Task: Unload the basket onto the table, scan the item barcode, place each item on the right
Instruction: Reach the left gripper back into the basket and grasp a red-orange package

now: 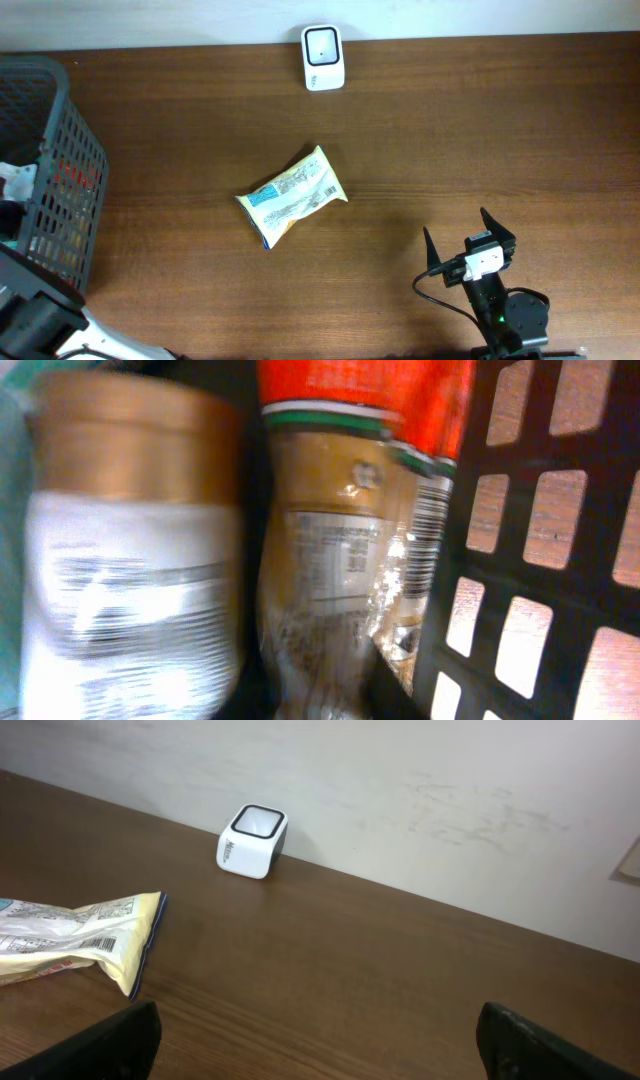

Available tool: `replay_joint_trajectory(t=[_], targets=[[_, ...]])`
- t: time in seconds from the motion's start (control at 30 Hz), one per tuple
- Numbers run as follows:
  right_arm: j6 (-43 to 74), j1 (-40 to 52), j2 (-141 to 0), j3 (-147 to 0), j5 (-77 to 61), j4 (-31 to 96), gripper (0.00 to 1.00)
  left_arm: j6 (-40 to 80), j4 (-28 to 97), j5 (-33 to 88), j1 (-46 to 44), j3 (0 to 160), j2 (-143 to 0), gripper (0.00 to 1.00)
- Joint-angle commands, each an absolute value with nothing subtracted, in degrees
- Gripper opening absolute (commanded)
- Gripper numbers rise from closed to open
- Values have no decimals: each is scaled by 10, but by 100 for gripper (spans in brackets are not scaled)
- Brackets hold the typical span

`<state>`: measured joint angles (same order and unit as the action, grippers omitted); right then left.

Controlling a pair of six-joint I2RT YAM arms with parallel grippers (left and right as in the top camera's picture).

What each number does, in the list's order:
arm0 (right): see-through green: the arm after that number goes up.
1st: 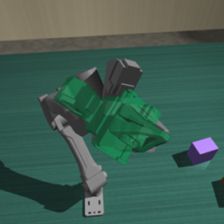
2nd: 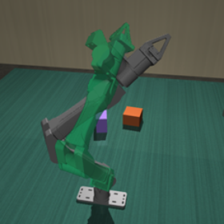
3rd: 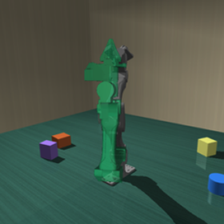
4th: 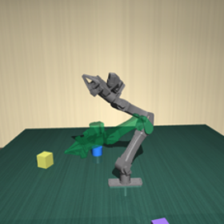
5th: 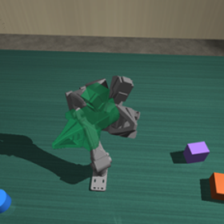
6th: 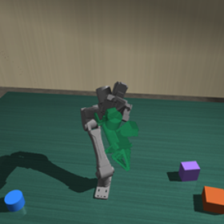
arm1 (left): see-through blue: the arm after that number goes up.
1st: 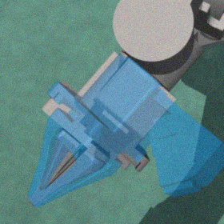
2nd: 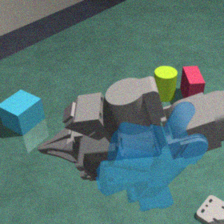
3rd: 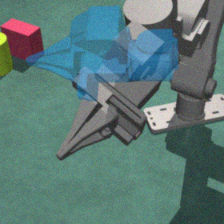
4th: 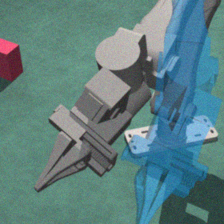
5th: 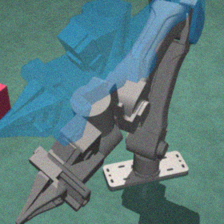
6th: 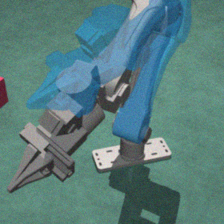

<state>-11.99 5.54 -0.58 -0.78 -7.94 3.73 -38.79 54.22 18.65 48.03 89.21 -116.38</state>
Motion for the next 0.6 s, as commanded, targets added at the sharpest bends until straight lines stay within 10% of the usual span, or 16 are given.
replay_joint_trajectory(t=[0.0,0.57], targets=[[-118,51,-2,-3,-77,39,99,-387,531,185,478,870,-1184,0],[-118,51,-2,-3,-77,39,99,-143,627,182,381,1333,-1038,0]])
